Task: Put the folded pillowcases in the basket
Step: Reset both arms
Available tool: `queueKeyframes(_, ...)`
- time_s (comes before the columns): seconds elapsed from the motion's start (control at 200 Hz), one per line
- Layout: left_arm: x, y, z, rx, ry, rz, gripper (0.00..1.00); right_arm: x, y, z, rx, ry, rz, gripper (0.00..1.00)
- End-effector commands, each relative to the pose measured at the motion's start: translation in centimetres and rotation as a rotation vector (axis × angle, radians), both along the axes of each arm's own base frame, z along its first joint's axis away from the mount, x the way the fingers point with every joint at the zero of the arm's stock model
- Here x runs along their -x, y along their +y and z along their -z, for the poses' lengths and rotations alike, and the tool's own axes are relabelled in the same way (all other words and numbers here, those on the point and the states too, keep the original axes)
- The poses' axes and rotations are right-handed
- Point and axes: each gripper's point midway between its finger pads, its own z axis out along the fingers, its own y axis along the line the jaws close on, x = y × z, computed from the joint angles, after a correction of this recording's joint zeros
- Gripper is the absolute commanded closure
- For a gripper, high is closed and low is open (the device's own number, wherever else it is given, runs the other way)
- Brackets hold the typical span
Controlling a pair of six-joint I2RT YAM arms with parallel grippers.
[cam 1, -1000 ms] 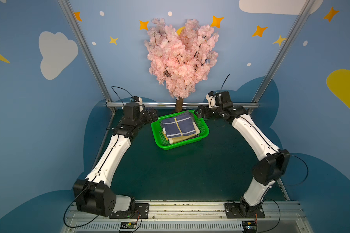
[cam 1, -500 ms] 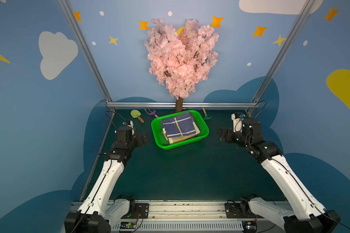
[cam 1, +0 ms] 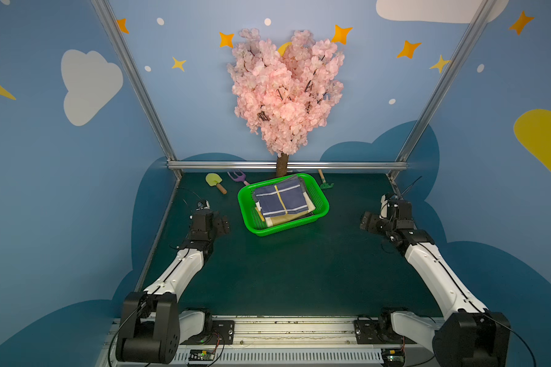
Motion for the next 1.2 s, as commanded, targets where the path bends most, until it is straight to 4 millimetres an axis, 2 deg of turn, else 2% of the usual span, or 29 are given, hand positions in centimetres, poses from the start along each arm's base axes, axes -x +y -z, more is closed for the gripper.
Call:
queueKeyframes(0.0, -2.0, 0.3, -0.3, -0.054, -0.076, 0.021, 0.01, -2.1, -1.0, -0.2, 0.066, -0.059, -0.002, 0.01)
queueKeyframes(0.165, -2.3, 0.3, 1.9, -0.084, -0.036, 0.043, 0.01, -3.7, -1.3, 1.8, 0.12, -0.03, -0.037, 0.01)
queueKeyframes(0.275, -2.1, 0.5, 2.7, -0.099, -0.068, 0.039, 0.01, -4.5, -1.5, 3.3, 0.139, -0.028, -0.034, 0.01)
queueKeyframes(0.461, -2.2, 0.2, 2.4, -0.134, -0.112, 0.078, 0.01, -5.1, -1.9, 5.6, 0.18, -0.069, -0.032, 0.01)
queueKeyframes(0.536, -2.1, 0.1, 2.0, -0.151, -0.146, 0.092, 0.01, -5.3, -1.8, 5.9, 0.191, -0.122, -0.038, 0.01)
queueKeyframes(0.571, -2.1, 0.2, 1.9, -0.157, -0.164, 0.095, 0.01, -5.7, -1.7, 5.4, 0.179, -0.156, -0.035, 0.01)
queueKeyframes(0.591, -2.1, 0.2, 1.8, -0.159, -0.181, 0.101, 0.01, -5.2, -1.7, 6.5, 0.178, -0.138, -0.039, 0.01)
queueKeyframes(0.631, -2.1, 0.3, 1.8, -0.151, -0.219, 0.101, 0.01, -5.2, -1.4, 6.8, 0.18, -0.145, -0.056, 0.01)
queueKeyframes(0.726, -2.2, 0.5, 3.8, -0.113, -0.231, 0.113, 0.01, -5.0, -0.8, 7.4, 0.185, -0.165, -0.082, 0.02)
queueKeyframes(1.001, -2.2, 0.3, 3.9, -0.11, -0.222, 0.127, 0.0, -3.9, 0.5, 9.0, 0.226, -0.275, -0.136, 0.01)
queueKeyframes(1.081, -2.2, 0.3, 4.0, -0.111, -0.216, 0.127, 0.0, -4.1, 0.8, 8.1, 0.222, -0.306, -0.143, 0.01)
queueKeyframes(1.101, -2.2, 0.3, 4.0, -0.112, -0.216, 0.127, 0.0, -3.8, 0.7, 8.7, 0.224, -0.279, -0.147, 0.01)
queueKeyframes(1.196, -2.2, 0.3, 4.1, -0.111, -0.216, 0.127, 0.0, -3.7, 0.9, 8.7, 0.229, -0.283, -0.153, 0.01)
